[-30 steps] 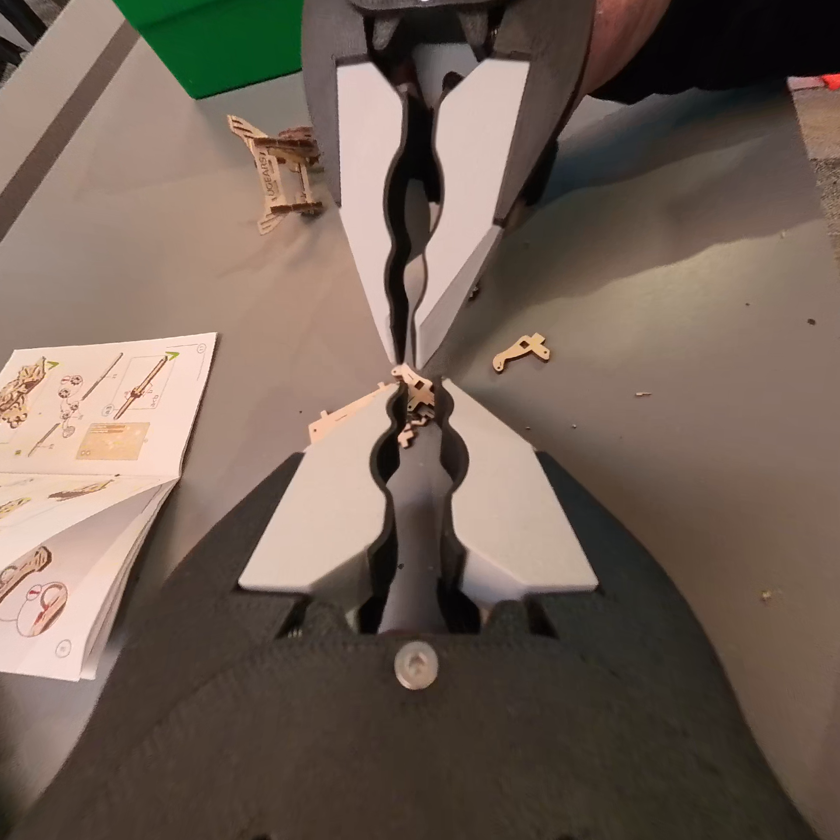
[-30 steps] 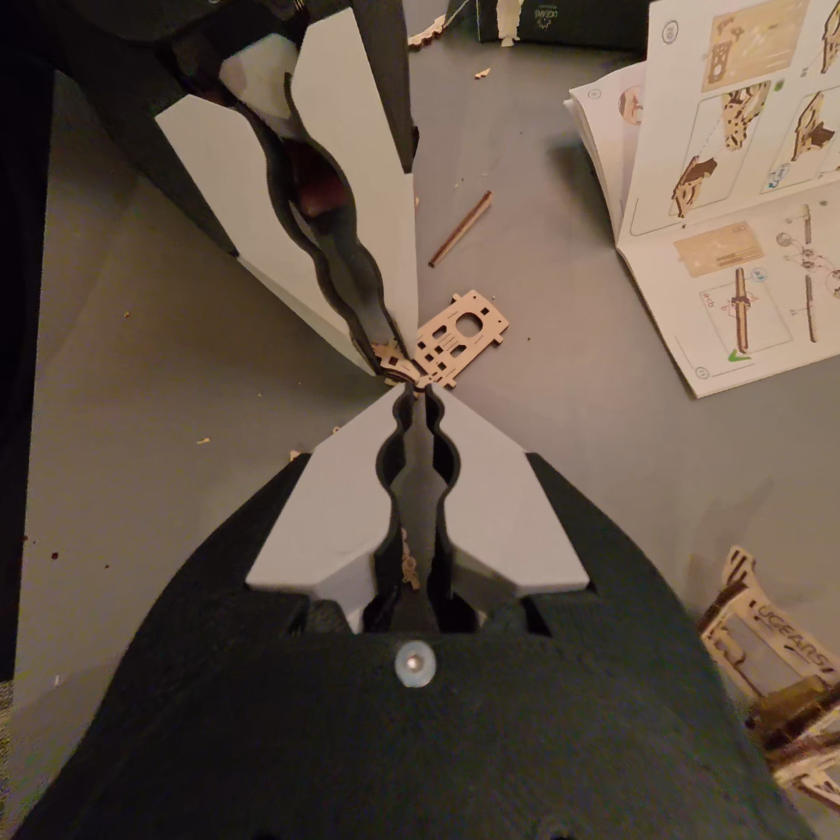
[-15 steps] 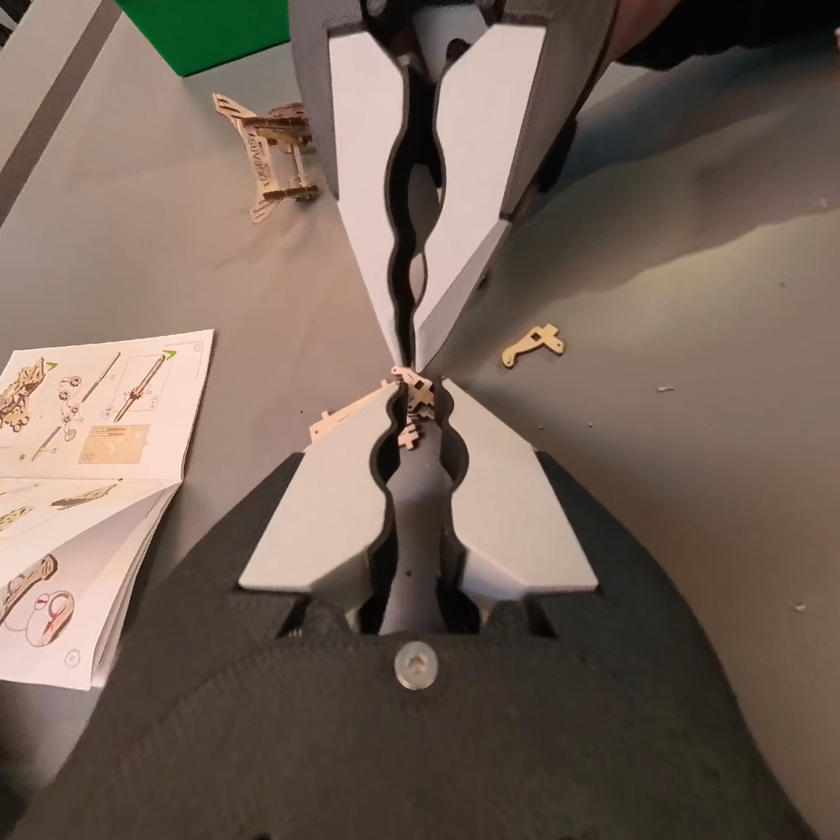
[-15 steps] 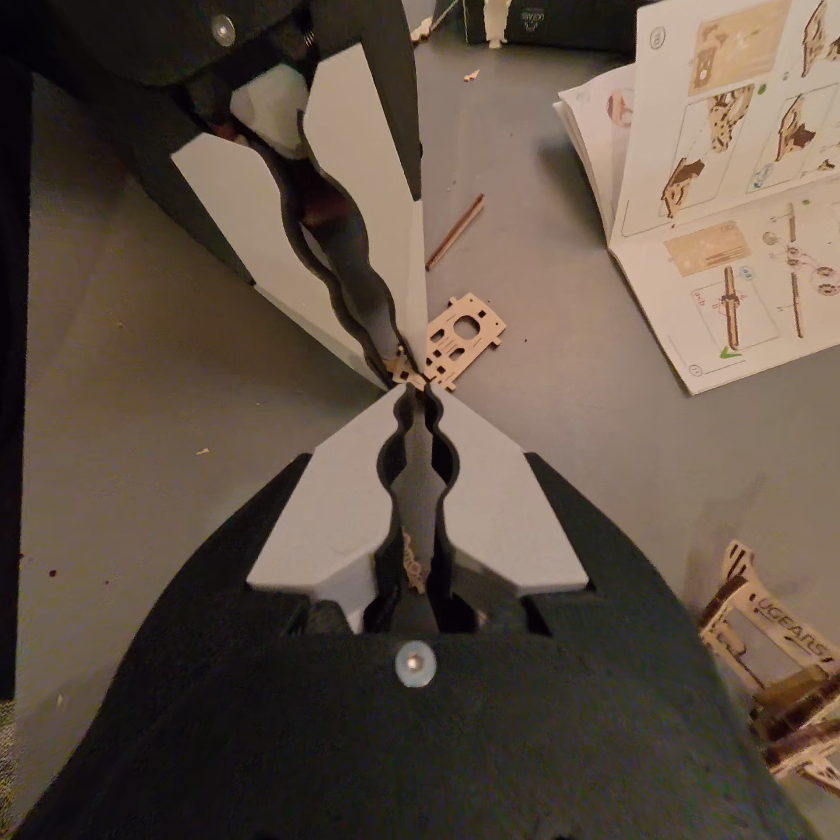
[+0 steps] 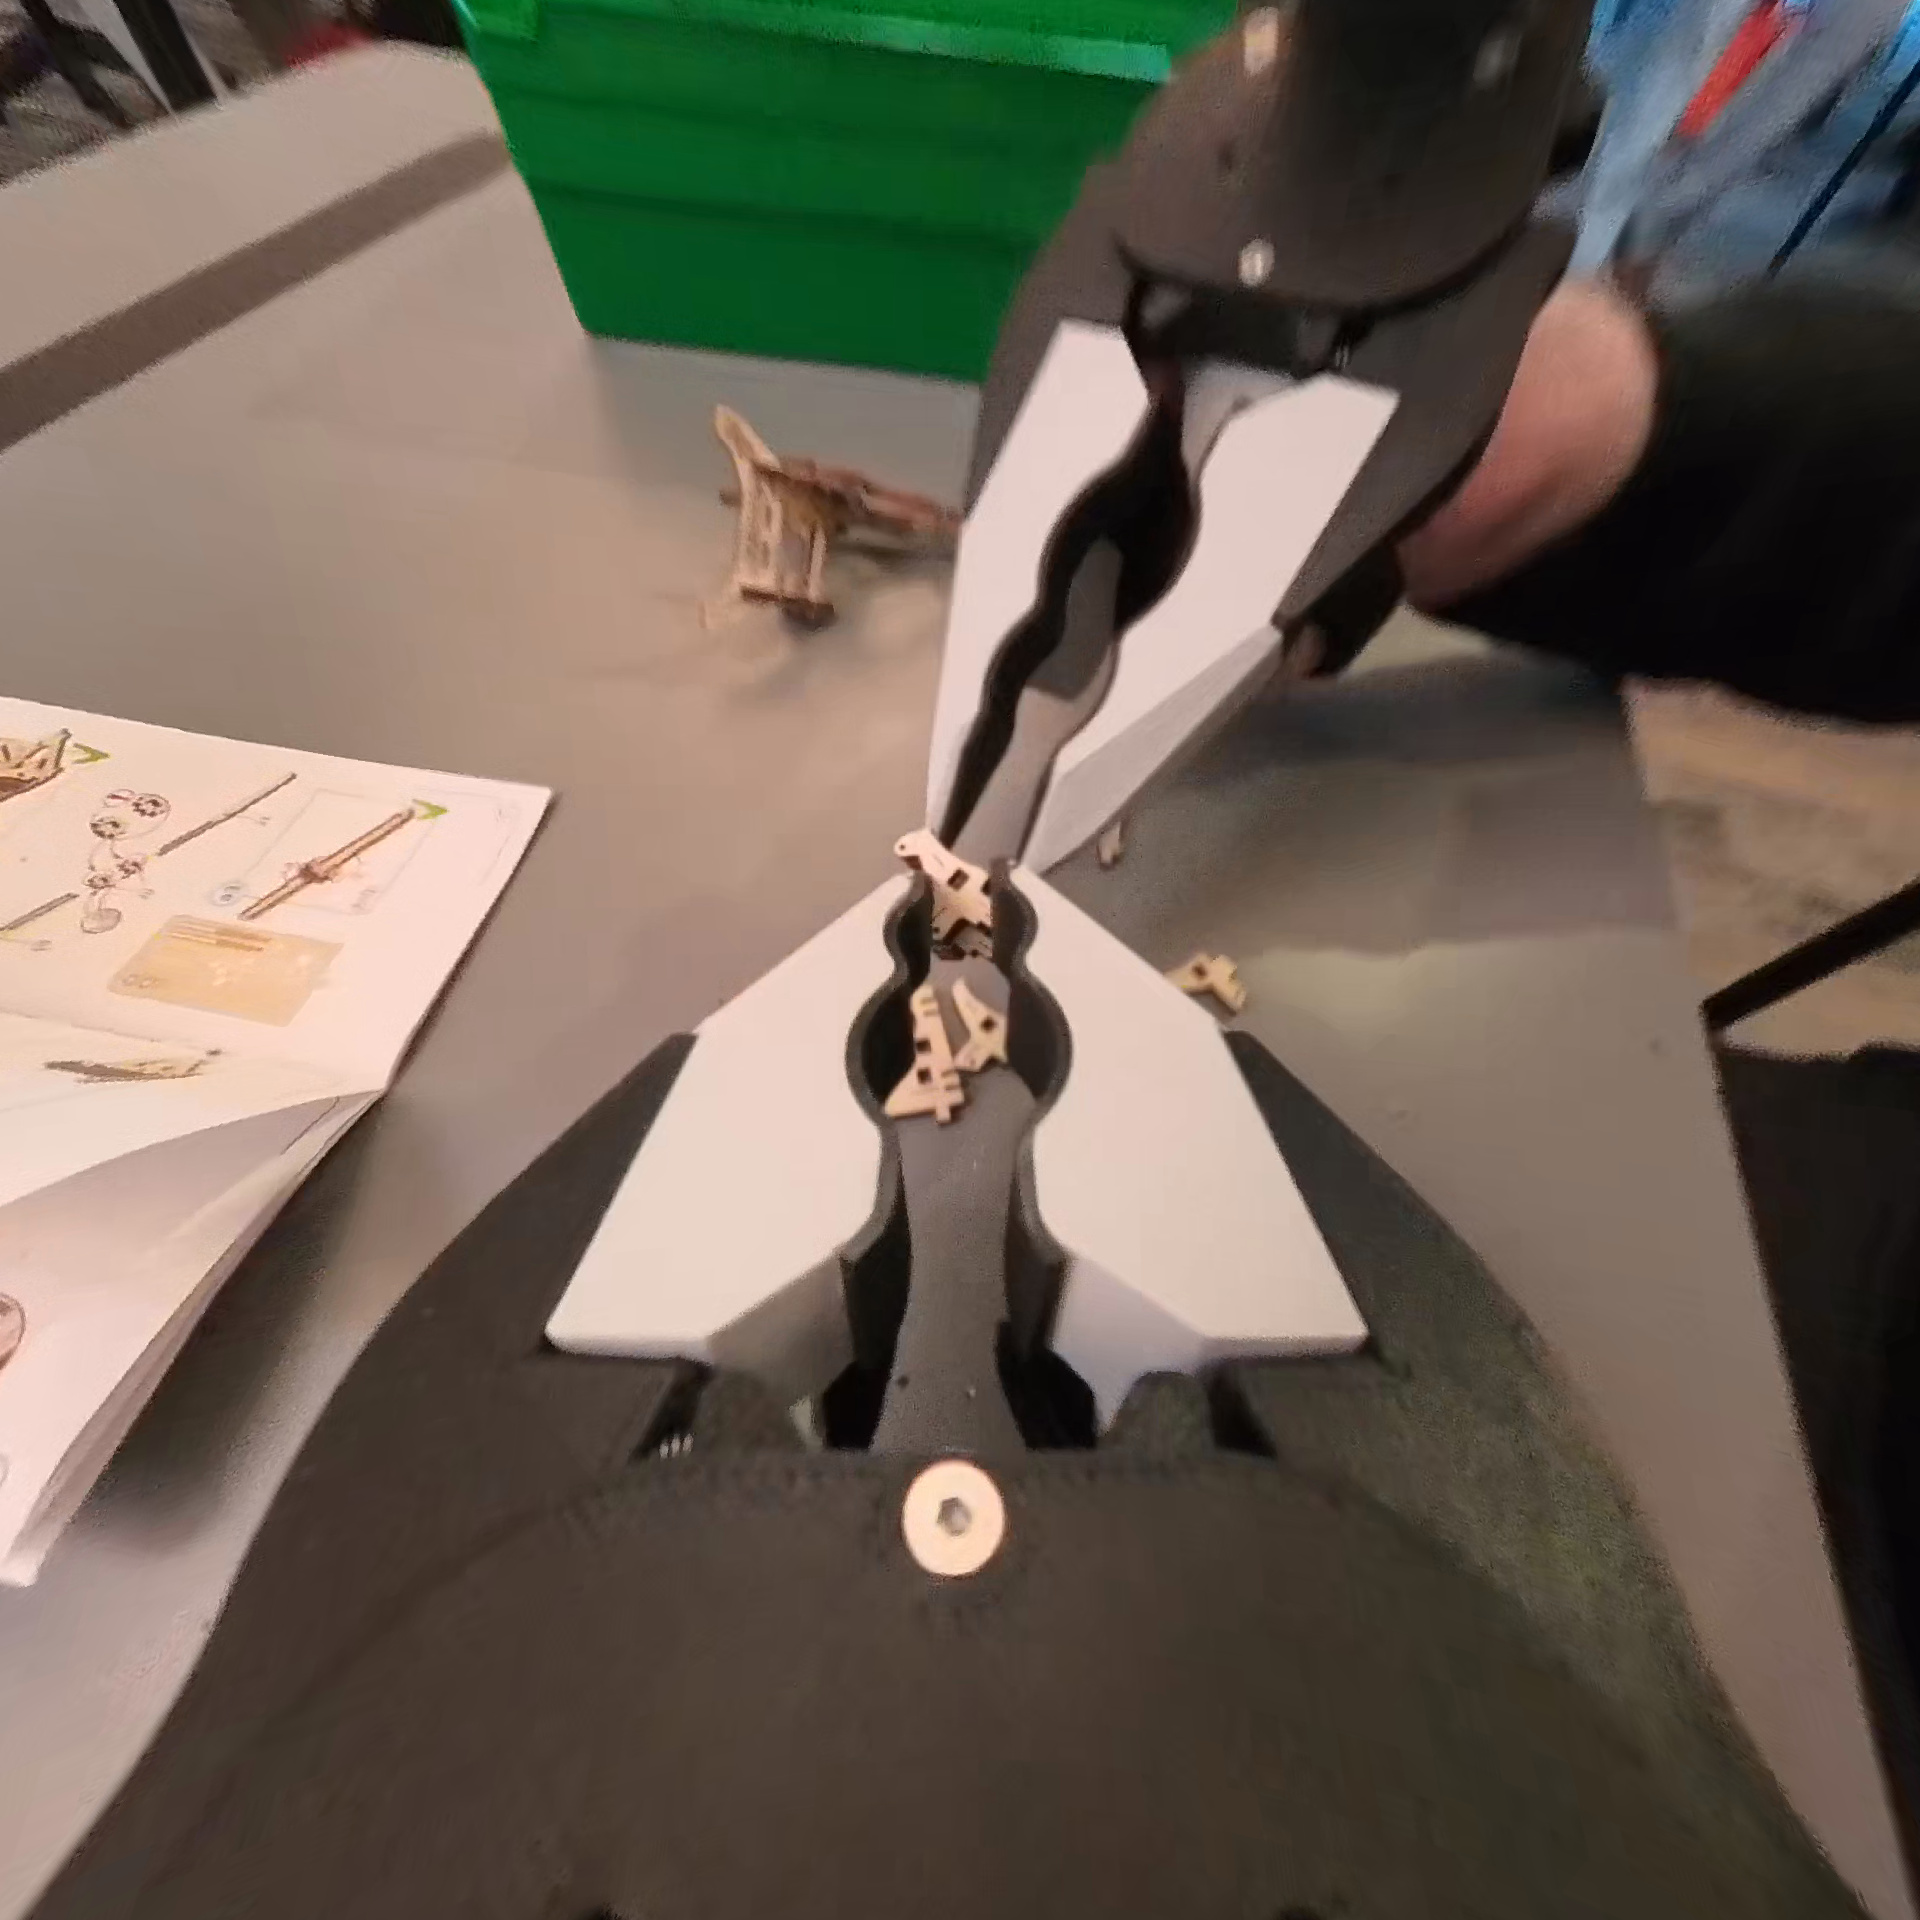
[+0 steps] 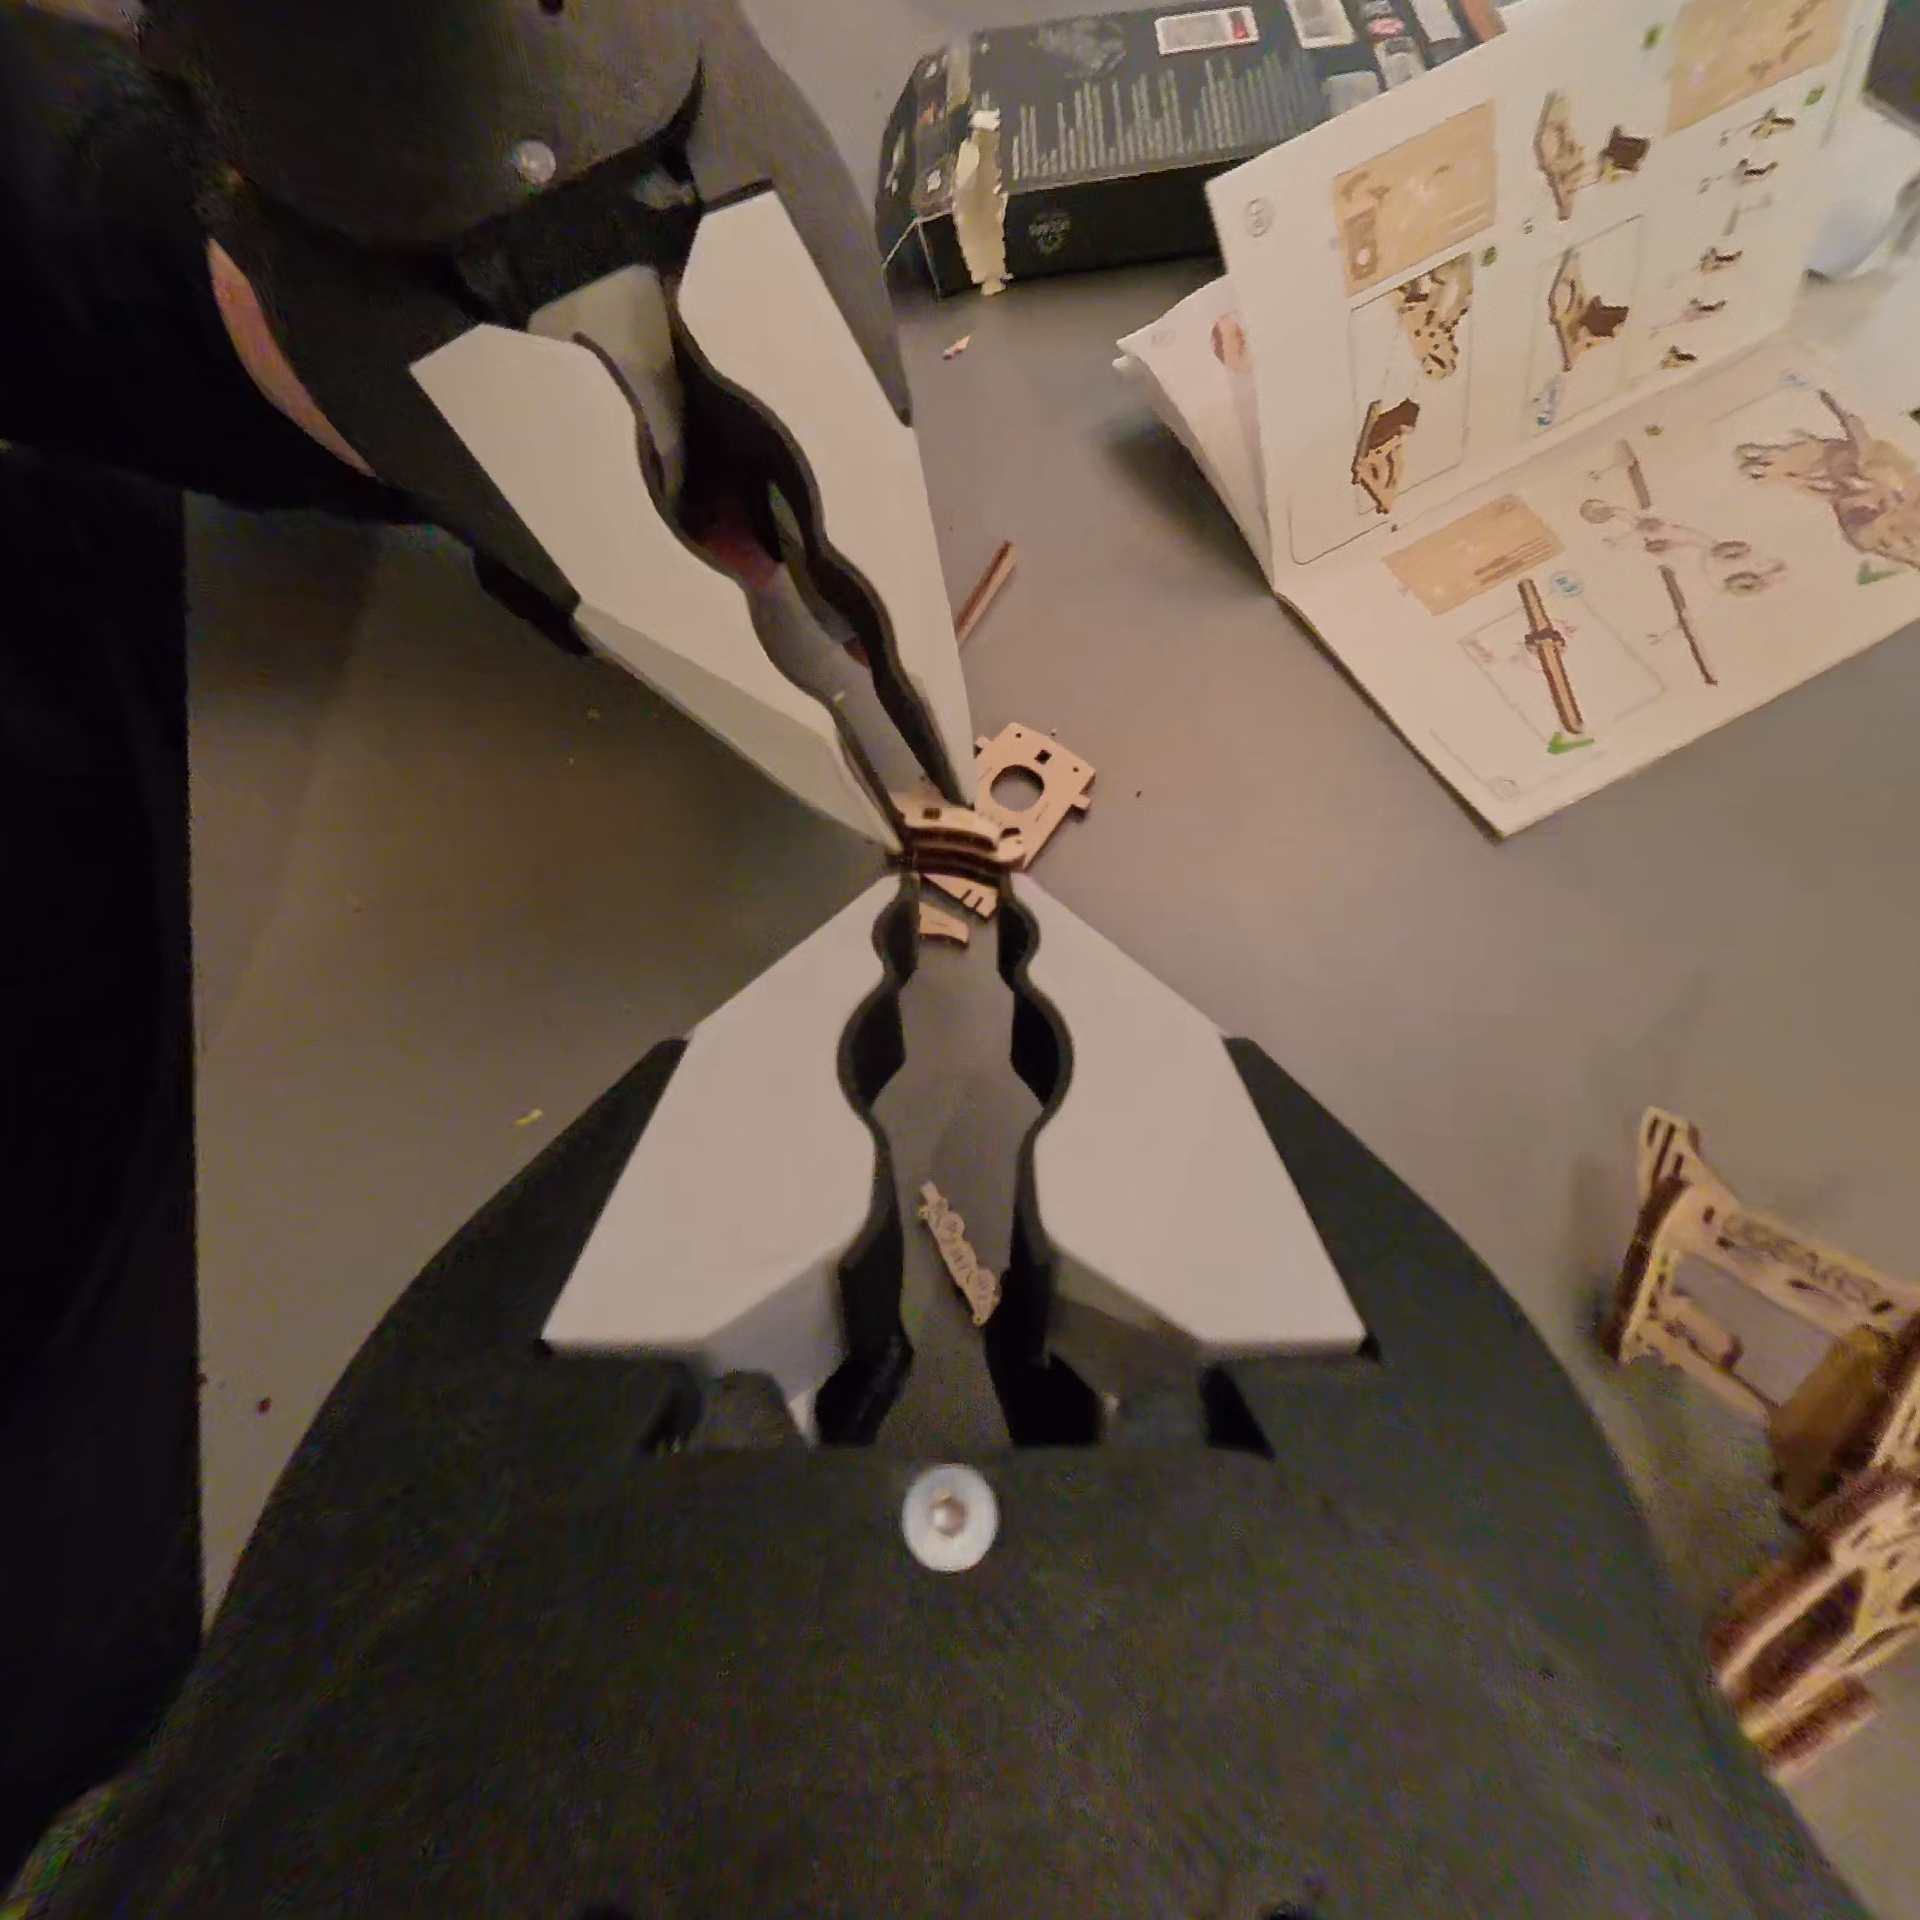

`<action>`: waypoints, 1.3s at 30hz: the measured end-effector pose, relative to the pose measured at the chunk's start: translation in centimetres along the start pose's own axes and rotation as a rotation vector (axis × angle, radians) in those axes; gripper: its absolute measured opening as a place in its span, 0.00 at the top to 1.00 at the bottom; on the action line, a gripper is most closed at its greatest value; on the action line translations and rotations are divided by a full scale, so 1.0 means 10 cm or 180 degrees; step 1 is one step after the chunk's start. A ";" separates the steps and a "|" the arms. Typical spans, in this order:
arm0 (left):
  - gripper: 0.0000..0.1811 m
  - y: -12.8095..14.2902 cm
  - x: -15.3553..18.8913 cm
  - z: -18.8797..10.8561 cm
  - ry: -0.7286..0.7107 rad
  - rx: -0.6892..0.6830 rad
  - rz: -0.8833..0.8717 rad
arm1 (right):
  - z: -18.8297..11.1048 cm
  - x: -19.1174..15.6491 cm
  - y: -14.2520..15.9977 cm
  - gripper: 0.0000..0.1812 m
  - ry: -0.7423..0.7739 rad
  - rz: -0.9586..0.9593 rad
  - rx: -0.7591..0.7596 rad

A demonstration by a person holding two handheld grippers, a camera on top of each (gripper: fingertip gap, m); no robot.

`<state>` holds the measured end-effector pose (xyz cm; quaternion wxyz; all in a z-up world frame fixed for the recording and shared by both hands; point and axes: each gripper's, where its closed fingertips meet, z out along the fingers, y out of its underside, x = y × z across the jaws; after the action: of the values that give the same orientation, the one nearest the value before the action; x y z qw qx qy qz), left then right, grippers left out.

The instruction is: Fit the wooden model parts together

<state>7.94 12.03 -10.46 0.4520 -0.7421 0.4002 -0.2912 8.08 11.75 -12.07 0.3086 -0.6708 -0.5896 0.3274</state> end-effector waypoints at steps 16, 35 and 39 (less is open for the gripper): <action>0.95 -0.86 0.20 -0.38 0.0683 0.1614 -0.0430 | -0.61 -0.20 -0.91 0.92 -0.1987 0.2177 0.2389; 0.95 -0.96 0.33 -0.50 0.1354 0.1368 -0.0132 | -0.73 -0.31 -0.96 0.97 -0.2616 0.2110 0.2277; 0.95 -0.98 0.31 -0.50 0.1339 0.1370 -0.0081 | -0.75 -0.32 -1.00 0.97 -0.2702 0.2124 0.2319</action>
<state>8.80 9.83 0.70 0.5025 -0.5576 0.4049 -0.5222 7.90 9.47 0.63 0.1382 -0.4826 -0.2716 0.8211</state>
